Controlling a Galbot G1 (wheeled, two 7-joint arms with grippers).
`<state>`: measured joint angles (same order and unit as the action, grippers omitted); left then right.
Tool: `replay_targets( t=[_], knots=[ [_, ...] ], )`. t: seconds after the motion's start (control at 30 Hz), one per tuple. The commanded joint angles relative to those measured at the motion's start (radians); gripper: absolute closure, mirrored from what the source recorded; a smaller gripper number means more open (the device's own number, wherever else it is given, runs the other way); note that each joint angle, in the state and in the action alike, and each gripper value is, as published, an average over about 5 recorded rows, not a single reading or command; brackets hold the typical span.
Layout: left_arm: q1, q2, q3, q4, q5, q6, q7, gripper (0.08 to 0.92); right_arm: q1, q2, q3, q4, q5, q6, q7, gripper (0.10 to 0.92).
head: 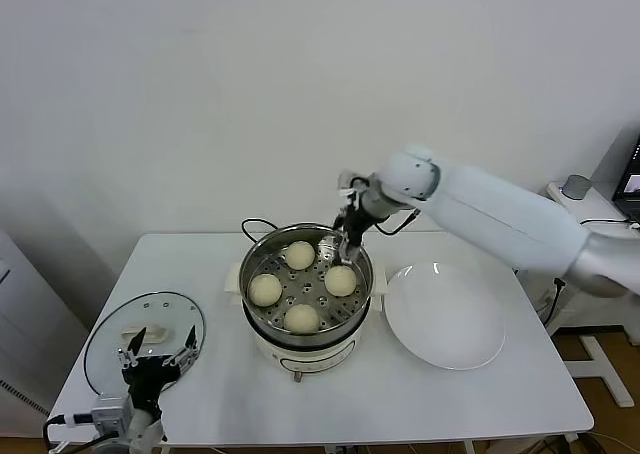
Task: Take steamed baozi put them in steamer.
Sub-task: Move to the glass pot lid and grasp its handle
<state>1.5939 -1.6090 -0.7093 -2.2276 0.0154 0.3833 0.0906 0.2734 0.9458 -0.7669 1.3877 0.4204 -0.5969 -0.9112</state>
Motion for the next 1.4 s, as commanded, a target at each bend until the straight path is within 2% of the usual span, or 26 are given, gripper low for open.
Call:
replay_targets(
  t=[0.03,0.17,0.3,0.4,0.5,0.63,0.73,0.83,0.93,1.07,1.23,1.33,1.4],
  knots=[
    [0.006,-0.030,0.010,-0.044,-0.014,-0.022,-0.024,0.177,-0.569,-0.136,0.790,0.158,0.085,0.311,0.343,0.203],
    [-0.001,-0.032,0.016,-0.038,0.021,-0.039,0.003,0.177,-0.885,-0.058,1.137,0.213,0.068,0.422,0.422,0.203],
    [-0.042,-0.010,0.015,0.008,0.102,-0.071,0.042,0.177,-1.142,0.102,1.402,0.239,0.021,0.571,0.515,0.203],
    [-0.097,0.017,0.008,0.063,0.181,-0.100,0.058,0.177,-1.293,0.243,1.486,0.257,0.086,0.633,0.599,0.203],
    [-0.124,0.020,-0.012,0.086,0.218,-0.106,0.060,0.177,-1.382,0.315,1.491,0.260,0.134,0.628,0.669,0.203],
    [-0.103,0.024,-0.021,0.083,0.232,-0.112,0.063,0.177,-1.402,0.334,1.451,0.257,0.157,0.567,0.749,0.203],
    [-0.107,0.025,-0.034,0.107,0.302,-0.131,0.056,0.177,-1.401,0.348,1.453,0.249,0.187,0.539,0.754,0.203],
    [-0.129,0.038,-0.073,0.172,0.499,-0.205,0.043,0.177,-1.426,0.374,1.475,0.240,0.198,0.532,0.730,0.203],
    [-0.137,0.102,-0.108,0.243,0.713,-0.288,0.006,0.177,-1.466,0.397,1.489,0.250,0.201,0.531,0.709,0.203],
    [-0.144,0.207,-0.138,0.341,1.007,-0.386,-0.089,0.177,-1.495,0.401,1.487,0.259,0.202,0.530,0.695,0.203],
    [-0.112,0.331,-0.101,0.399,1.254,-0.386,-0.230,0.177,-1.493,0.401,1.487,0.261,0.201,0.526,0.693,0.203],
    [-0.072,0.380,-0.077,0.390,1.372,-0.385,-0.237,0.177,-1.490,0.400,1.488,0.261,0.197,0.525,0.689,0.203],
    [-0.060,0.408,-0.068,0.401,1.424,-0.426,-0.231,0.177,-1.490,0.398,1.490,0.262,0.196,0.525,0.688,0.203]
  ],
)
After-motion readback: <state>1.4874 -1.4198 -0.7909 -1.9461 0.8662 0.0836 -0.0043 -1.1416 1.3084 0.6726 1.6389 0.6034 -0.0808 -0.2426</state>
